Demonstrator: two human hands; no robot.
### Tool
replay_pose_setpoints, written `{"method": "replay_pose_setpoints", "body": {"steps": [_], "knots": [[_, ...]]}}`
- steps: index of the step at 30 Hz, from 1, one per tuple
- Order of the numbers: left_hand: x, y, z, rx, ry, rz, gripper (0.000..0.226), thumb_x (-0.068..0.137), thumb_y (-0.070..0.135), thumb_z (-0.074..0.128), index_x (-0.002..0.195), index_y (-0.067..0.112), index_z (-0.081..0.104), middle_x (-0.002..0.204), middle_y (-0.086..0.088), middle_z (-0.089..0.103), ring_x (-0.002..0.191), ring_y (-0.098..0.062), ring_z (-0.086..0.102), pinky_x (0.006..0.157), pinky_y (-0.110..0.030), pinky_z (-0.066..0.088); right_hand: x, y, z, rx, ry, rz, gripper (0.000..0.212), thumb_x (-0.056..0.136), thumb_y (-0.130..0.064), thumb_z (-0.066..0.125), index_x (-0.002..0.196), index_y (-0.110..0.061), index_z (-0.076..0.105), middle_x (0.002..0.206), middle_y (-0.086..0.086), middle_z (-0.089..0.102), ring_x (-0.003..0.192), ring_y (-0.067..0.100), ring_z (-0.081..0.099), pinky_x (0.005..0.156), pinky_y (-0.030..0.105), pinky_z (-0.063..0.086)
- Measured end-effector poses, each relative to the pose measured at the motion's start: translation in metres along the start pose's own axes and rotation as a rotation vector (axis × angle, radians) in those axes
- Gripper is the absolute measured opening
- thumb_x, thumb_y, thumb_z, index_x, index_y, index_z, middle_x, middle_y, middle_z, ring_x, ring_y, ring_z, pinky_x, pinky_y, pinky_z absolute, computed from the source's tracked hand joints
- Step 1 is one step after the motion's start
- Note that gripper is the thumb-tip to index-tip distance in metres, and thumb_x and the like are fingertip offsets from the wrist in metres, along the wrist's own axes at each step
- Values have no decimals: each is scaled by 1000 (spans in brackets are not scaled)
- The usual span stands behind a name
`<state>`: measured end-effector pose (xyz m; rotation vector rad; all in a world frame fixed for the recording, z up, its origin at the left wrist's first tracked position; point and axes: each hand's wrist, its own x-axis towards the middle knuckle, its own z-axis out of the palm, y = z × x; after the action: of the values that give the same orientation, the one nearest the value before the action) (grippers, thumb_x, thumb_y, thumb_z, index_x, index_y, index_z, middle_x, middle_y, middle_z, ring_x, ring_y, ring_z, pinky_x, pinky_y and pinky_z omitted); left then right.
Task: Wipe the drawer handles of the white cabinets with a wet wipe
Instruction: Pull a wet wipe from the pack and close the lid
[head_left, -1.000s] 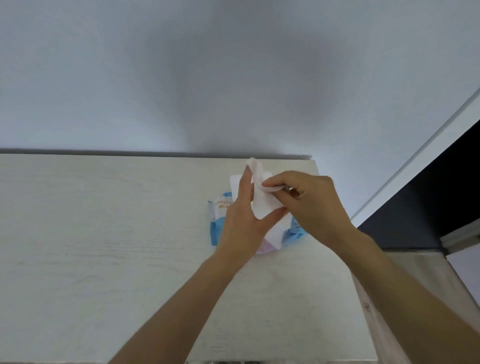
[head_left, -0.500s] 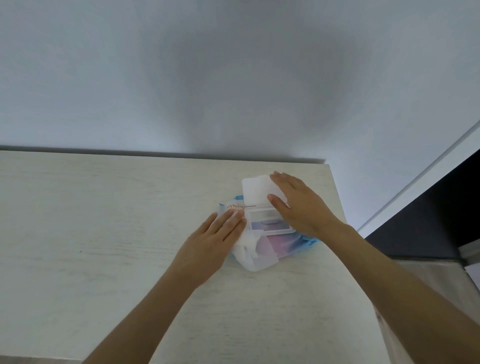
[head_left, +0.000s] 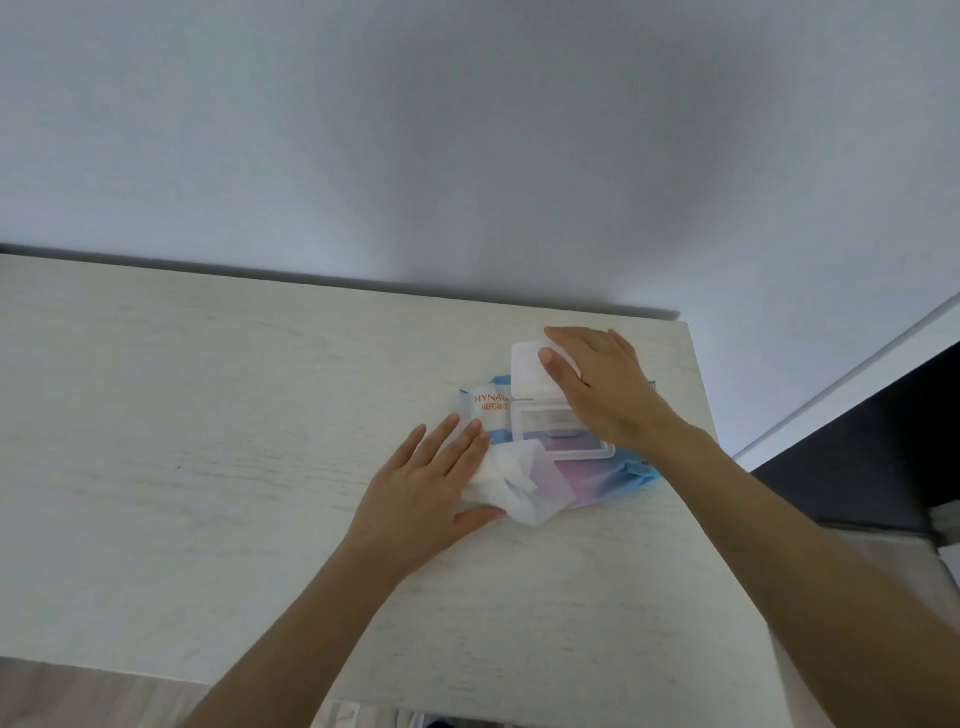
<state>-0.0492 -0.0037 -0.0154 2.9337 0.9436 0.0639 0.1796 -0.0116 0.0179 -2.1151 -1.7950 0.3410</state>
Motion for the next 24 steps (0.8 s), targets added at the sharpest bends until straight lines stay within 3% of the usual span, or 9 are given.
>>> {"method": "replay_pose_setpoints", "body": {"steps": [3, 5, 7, 10, 13, 15, 17, 19, 24], "knots": [[-1, 2, 0, -39, -6, -44, 81, 84, 65, 26, 133, 6, 55, 139, -8, 51, 128, -27, 49, 103, -47, 39, -27, -3, -7, 31, 32, -49, 57, 96, -50, 18, 140, -19, 38, 145, -1, 40, 136, 15, 30, 115, 33, 5], [-3, 2, 5, -59, -61, -79, 98, 77, 78, 8, 150, 13, 17, 156, -2, 15, 145, -20, 17, 117, -41, 12, -47, -3, -9, 21, 33, -81, 60, 96, -52, 15, 137, -18, 42, 141, -1, 45, 133, 13, 35, 114, 30, 7], [-5, 0, 13, -31, -67, -85, 100, 66, 85, -10, 143, 23, -19, 153, 7, -17, 145, -12, -13, 116, -32, -10, -67, -2, -5, -35, -6, -121, 62, 97, -53, 14, 134, -18, 48, 139, -2, 50, 131, 12, 39, 113, 25, 9], [-7, 1, 15, -44, -78, -71, 89, 68, 84, -7, 135, 32, -32, 149, 9, -26, 141, -10, -21, 115, -30, -13, -92, 3, 10, -126, -154, -163, 64, 95, -54, 13, 140, -18, 41, 148, -5, 36, 139, 5, 24, 110, 18, 6], [-8, 1, 10, -47, -47, -29, 85, 79, 78, 8, 146, 31, -12, 155, 5, -13, 146, -16, -4, 118, -35, 2, -102, 9, 25, -173, -248, -143, 77, 83, -62, 2, 148, -24, 14, 153, -13, 6, 135, -6, -10, 109, 15, -5], [-8, 3, 3, -38, 65, 37, 72, 88, 59, 30, 146, 17, 34, 154, -7, 28, 139, -26, 34, 110, -44, 33, -103, 10, 30, -190, -258, -133, 78, 81, -64, 1, 149, -24, 5, 152, -15, -4, 133, -6, -18, 110, 18, -7], [-8, 2, 3, -10, 167, 114, 57, 88, 41, 38, 129, 8, 60, 137, -14, 53, 123, -31, 54, 93, -49, 50, -104, 10, 32, -202, -253, -136, 79, 81, -65, 0, 149, -24, 3, 150, -16, -9, 133, -6, -21, 109, 17, -12], [-8, -1, 4, 18, 192, 140, 55, 88, 38, 39, 124, 5, 63, 133, -14, 57, 119, -32, 57, 90, -49, 53, -104, 11, 33, -202, -254, -134, 72, 87, -62, 7, 149, -25, 3, 150, -17, -9, 131, -8, -23, 107, 14, -15], [-4, 2, 4, 50, 219, 174, 61, 88, 46, 39, 122, 2, 64, 132, -16, 57, 119, -30, 58, 90, -47, 53, -102, 9, 29, -160, -286, -107, 62, 96, -53, 24, 149, -26, 6, 155, -14, 0, 133, -7, -14, 114, 22, -2]]}}
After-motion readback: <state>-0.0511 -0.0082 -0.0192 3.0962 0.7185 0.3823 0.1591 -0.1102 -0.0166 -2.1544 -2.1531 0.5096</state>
